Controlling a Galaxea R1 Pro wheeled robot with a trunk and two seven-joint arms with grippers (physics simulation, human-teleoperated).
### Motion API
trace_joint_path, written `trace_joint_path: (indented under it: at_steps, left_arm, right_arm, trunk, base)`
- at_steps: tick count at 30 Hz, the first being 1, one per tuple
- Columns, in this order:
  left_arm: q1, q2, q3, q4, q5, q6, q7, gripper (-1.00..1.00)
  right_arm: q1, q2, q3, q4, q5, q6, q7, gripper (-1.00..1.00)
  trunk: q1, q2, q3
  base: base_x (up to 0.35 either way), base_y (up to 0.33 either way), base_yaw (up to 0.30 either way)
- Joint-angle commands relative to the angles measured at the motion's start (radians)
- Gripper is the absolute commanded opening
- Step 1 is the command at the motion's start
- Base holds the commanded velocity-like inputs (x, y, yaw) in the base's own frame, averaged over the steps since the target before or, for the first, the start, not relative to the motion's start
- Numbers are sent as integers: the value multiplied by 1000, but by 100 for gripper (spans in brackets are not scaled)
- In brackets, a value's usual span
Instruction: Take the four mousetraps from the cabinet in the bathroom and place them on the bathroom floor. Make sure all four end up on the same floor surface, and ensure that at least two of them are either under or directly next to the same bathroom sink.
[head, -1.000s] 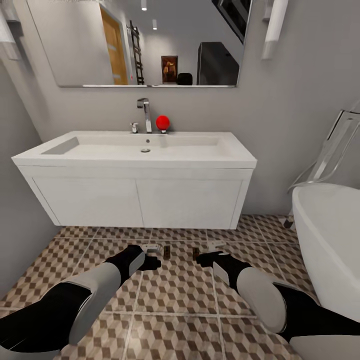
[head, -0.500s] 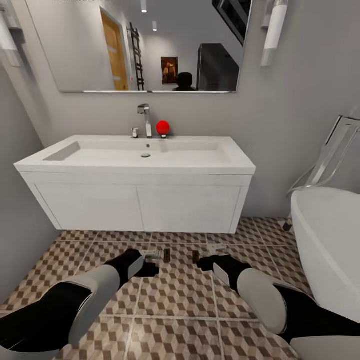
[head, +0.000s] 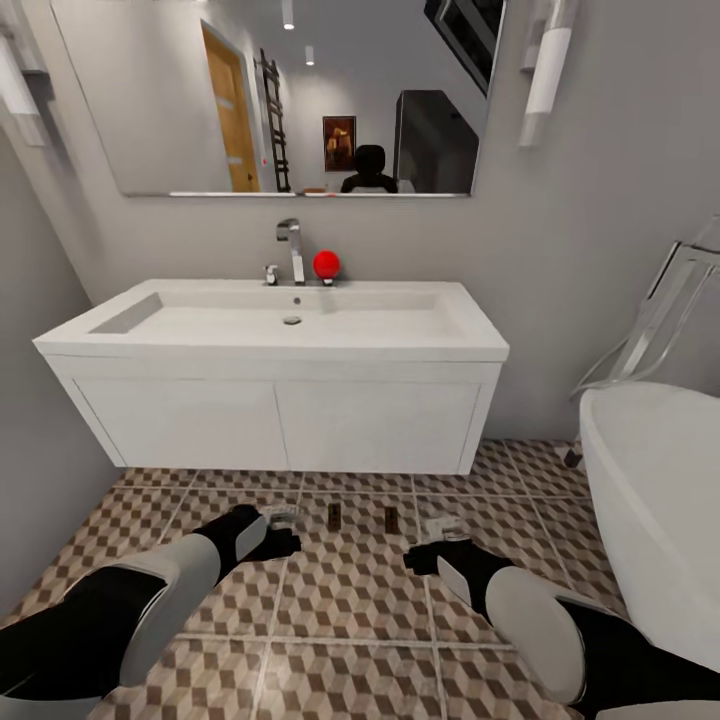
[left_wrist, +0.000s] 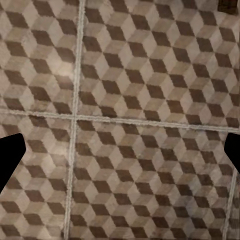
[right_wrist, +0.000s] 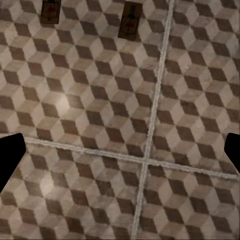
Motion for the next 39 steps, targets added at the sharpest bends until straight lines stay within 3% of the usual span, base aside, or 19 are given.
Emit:
trace_joint_path:
  at_steps: [1,16,27,39]
  left_arm:
    - [0,3,-6,2,16,-5,4,100]
    - [96,39,-6,3,63,-89,3,100]
    - [149,56,-6,4,139,-150,6,100]
    - [182,58,-7,4,153,-155,9,100]
  right_arm:
    - [2,-3,-8,1,10,2,-2,100]
    - [70,-36,-8,1,7,-4,5,100]
    - [108,-48,-8,2,6,-6,9,100]
    - [131,-81,-8,2,6,-7,10,100]
  trunk:
    - [-4,7,2]
    - [-62,112,49]
    - [-104,189,84]
    - [-150,273,121]
  base:
    - [0,0,0]
    - [0,0,0]
    - [0,0,0]
    - [0,0,0]
